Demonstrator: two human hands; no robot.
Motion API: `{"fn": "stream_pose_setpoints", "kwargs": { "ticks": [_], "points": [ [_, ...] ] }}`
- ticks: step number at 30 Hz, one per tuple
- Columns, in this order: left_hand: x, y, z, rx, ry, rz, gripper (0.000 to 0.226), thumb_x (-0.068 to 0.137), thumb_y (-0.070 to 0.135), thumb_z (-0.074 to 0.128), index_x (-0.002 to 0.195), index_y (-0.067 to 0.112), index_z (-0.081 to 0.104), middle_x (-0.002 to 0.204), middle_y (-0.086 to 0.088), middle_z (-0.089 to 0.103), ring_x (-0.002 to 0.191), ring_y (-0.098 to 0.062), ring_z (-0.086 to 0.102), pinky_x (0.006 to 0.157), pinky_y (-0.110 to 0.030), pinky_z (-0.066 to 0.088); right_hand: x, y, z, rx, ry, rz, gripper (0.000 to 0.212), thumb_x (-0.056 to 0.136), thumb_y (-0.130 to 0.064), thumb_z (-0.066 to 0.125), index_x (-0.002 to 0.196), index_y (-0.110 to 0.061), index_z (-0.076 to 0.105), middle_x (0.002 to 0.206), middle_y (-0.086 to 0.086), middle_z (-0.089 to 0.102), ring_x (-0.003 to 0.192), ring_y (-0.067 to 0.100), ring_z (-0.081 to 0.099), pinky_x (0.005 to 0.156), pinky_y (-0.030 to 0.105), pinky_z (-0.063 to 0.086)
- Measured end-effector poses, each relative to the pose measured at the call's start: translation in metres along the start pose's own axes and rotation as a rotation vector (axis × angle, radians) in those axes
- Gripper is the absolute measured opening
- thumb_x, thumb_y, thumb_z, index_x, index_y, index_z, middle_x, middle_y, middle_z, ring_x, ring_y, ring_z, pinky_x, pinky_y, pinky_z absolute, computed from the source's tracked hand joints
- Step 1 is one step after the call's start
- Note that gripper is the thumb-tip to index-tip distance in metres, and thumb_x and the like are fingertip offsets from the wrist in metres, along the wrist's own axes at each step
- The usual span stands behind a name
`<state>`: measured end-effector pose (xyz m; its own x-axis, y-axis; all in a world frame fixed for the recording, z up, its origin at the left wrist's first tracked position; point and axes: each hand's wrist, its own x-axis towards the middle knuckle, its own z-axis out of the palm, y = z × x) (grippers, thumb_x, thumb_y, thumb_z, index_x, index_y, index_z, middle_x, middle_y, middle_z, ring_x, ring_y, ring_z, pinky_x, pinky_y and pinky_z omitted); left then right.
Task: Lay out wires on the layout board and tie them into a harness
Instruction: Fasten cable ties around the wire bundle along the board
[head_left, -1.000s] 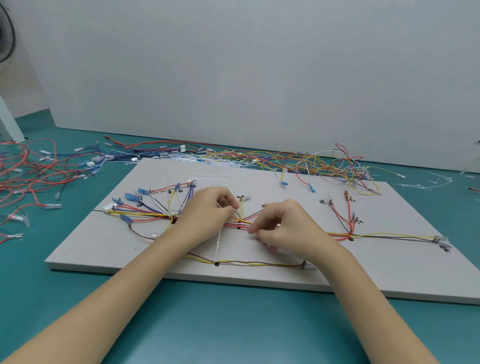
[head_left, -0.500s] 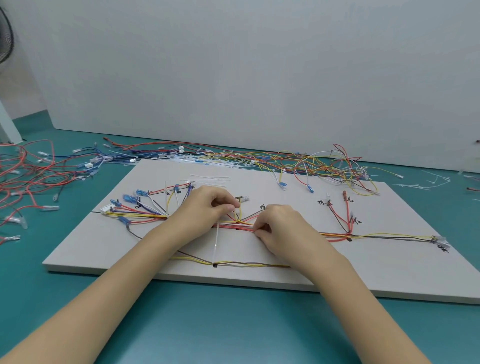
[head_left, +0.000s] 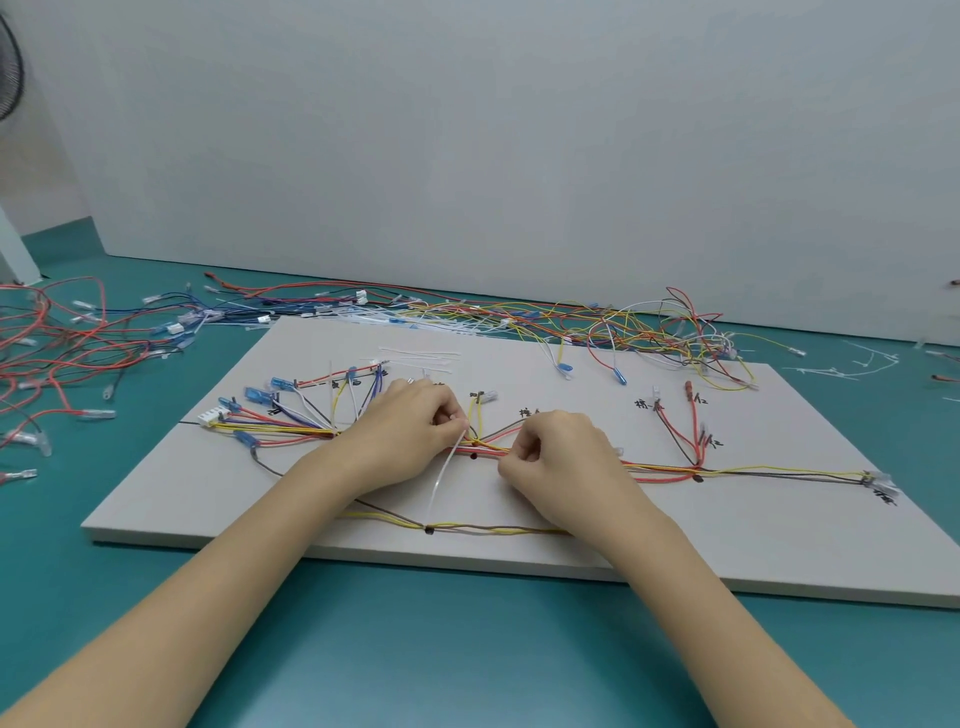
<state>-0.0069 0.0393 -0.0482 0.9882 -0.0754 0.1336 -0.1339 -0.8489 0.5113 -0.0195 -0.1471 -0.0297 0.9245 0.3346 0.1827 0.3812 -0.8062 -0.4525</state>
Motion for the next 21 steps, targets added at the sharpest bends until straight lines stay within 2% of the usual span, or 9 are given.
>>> {"fn": "stream_pose_setpoints", "kwargs": {
  "ticks": [3,6,10,12,13,16,18,21],
  "points": [
    [0.003,0.004,0.003,0.154,-0.003,-0.092,0.017,0.096,0.037,0.044,0.092,0.031,0.06,0.1,0.008,0.055,0.104,-0.02,0.038,0.082,-0.033,0.026,0.003,0.0,0.003,0.092,-0.004,0.138,0.019,0.078,-0.023,0.059,0.071,-0.006,0.062,0.072,0.003,0.062,0.071,0.024,0.055,0.051,0.023,0.031],
    [0.005,0.009,0.004,0.193,-0.004,-0.146,0.022,0.096,0.035,0.04,0.094,0.026,0.061,0.107,0.004,0.056,0.106,-0.023,0.037,0.083,-0.036,0.024,0.005,-0.003,0.003,0.135,-0.019,0.2,0.02,0.077,-0.022,0.058,0.066,-0.004,0.058,0.063,0.009,0.055,0.064,0.027,0.049,0.051,0.027,0.032],
    [0.002,0.014,0.005,0.199,-0.001,-0.18,0.019,0.094,0.031,0.039,0.091,0.028,0.057,0.109,0.002,0.056,0.108,-0.025,0.038,0.083,-0.036,0.023,0.009,-0.001,0.002,0.19,-0.028,0.246,0.025,0.074,-0.018,0.057,0.079,0.006,0.064,0.073,0.015,0.067,0.076,0.034,0.062,0.059,0.031,0.044],
    [0.002,0.016,0.005,0.188,0.008,-0.19,0.017,0.092,0.03,0.04,0.088,0.029,0.057,0.107,0.003,0.057,0.108,-0.025,0.038,0.082,-0.035,0.024,0.01,0.001,0.001,0.242,-0.046,0.277,0.023,0.071,-0.015,0.058,0.077,0.006,0.065,0.075,0.019,0.069,0.073,0.035,0.063,0.06,0.034,0.049],
    [0.002,0.016,0.004,0.163,0.02,-0.198,0.016,0.091,0.029,0.043,0.085,0.029,0.057,0.104,0.004,0.058,0.109,-0.025,0.039,0.082,-0.035,0.025,0.01,0.0,0.0,0.281,-0.059,0.295,0.02,0.069,-0.013,0.058,0.073,0.006,0.065,0.072,0.019,0.069,0.065,0.033,0.062,0.055,0.034,0.048],
    [0.001,0.018,0.001,0.05,0.058,-0.214,0.017,0.087,0.026,0.051,0.07,0.027,0.056,0.086,0.014,0.058,0.108,-0.024,0.046,0.083,-0.035,0.031,0.007,-0.001,-0.002,0.401,-0.098,0.351,0.015,0.065,-0.011,0.059,0.053,-0.003,0.062,0.049,0.012,0.063,0.035,0.021,0.049,0.037,0.02,0.036],
    [-0.002,0.02,0.001,-0.007,0.095,-0.215,0.017,0.085,0.025,0.055,0.068,0.026,0.058,0.078,0.017,0.059,0.104,-0.023,0.052,0.086,-0.036,0.038,0.006,-0.002,-0.002,0.445,-0.103,0.362,0.017,0.064,-0.009,0.059,0.048,-0.007,0.06,0.043,0.008,0.059,0.031,0.02,0.048,0.034,0.016,0.032],
    [-0.006,0.022,0.0,-0.067,0.169,-0.213,0.014,0.081,0.022,0.06,0.067,0.021,0.063,0.078,0.013,0.066,0.096,-0.022,0.058,0.086,-0.038,0.047,0.006,-0.004,-0.001,0.511,-0.121,0.374,0.015,0.063,-0.007,0.059,0.049,-0.006,0.059,0.045,0.008,0.059,0.035,0.02,0.052,0.034,0.017,0.033]
  ]
}}
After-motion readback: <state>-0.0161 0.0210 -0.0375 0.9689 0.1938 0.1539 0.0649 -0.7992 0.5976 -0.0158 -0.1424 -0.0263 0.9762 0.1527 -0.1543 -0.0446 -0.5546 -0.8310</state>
